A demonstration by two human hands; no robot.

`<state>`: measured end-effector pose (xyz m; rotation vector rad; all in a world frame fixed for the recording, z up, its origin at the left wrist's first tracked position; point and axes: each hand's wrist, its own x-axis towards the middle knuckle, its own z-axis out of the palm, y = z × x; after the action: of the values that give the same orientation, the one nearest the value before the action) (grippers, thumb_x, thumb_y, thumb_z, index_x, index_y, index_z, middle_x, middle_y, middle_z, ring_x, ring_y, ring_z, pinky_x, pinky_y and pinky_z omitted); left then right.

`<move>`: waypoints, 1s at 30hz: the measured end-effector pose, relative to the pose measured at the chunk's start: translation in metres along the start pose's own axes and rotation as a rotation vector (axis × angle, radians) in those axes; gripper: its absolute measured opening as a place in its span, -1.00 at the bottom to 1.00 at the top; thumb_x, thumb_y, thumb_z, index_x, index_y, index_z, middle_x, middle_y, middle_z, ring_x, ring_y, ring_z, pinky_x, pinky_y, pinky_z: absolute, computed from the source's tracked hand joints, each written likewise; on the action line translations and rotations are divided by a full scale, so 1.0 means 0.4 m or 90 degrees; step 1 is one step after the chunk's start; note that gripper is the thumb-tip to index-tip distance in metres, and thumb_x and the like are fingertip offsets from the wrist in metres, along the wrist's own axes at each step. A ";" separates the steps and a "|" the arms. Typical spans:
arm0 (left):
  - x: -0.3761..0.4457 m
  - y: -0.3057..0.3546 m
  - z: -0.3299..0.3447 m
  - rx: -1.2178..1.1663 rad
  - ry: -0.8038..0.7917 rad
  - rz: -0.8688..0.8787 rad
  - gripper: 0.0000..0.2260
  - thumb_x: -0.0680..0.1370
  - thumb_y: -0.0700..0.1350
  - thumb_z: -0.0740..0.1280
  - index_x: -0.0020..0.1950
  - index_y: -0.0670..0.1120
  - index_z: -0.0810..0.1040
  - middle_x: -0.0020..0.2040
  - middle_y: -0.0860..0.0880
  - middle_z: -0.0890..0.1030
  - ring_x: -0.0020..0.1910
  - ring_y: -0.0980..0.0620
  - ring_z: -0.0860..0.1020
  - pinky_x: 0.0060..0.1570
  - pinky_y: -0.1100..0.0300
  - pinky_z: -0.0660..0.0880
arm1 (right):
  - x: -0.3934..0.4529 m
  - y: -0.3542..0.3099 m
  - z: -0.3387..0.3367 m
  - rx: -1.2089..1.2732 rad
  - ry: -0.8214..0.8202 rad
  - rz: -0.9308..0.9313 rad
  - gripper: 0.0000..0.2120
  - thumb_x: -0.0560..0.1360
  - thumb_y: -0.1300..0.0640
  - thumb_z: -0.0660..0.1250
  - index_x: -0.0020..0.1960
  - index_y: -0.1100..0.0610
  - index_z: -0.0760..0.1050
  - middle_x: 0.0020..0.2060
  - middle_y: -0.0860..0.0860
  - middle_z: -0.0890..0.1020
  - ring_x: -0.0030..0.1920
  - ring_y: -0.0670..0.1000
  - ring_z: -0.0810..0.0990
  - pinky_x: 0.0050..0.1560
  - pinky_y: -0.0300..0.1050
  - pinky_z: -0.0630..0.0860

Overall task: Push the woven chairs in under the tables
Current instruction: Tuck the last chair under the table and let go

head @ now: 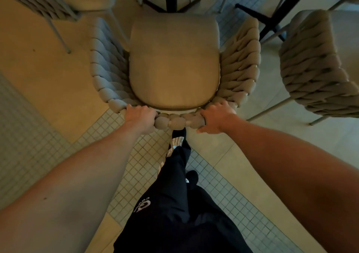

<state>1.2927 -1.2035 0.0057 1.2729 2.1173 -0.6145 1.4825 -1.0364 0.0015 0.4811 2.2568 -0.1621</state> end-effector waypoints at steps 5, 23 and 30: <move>-0.036 0.029 0.021 0.004 -0.025 0.005 -0.79 0.48 -0.04 0.35 0.10 0.14 0.60 -0.03 0.04 0.57 0.13 -0.09 0.56 0.23 -0.16 0.38 | -0.055 -0.015 0.024 0.021 -0.019 -0.002 -0.37 0.48 -0.45 0.25 0.34 -0.03 0.47 0.26 0.02 0.57 0.29 0.15 0.49 0.29 0.14 0.36; 0.063 0.083 -0.089 -0.006 0.016 0.059 -0.83 0.47 0.00 0.39 0.05 0.14 0.61 -0.09 0.04 0.57 0.07 -0.10 0.58 0.14 -0.15 0.34 | -0.026 0.119 -0.025 0.048 -0.048 0.046 -0.37 0.44 -0.49 0.26 0.34 -0.10 0.48 0.25 0.02 0.57 0.31 0.15 0.49 0.37 0.17 0.34; 0.132 0.129 -0.187 -0.022 0.021 0.090 -0.85 0.48 0.05 0.38 0.03 0.14 0.61 -0.11 0.04 0.55 0.07 -0.11 0.57 0.16 -0.13 0.34 | 0.013 0.226 -0.065 0.053 -0.057 0.077 -0.40 0.44 -0.47 0.30 0.28 -0.09 0.50 0.21 0.00 0.59 0.32 0.14 0.49 0.44 0.23 0.26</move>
<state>1.3012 -1.0996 0.0189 1.4083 2.0344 -0.4966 1.4967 -0.9448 0.0186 0.6402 2.1335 -0.2122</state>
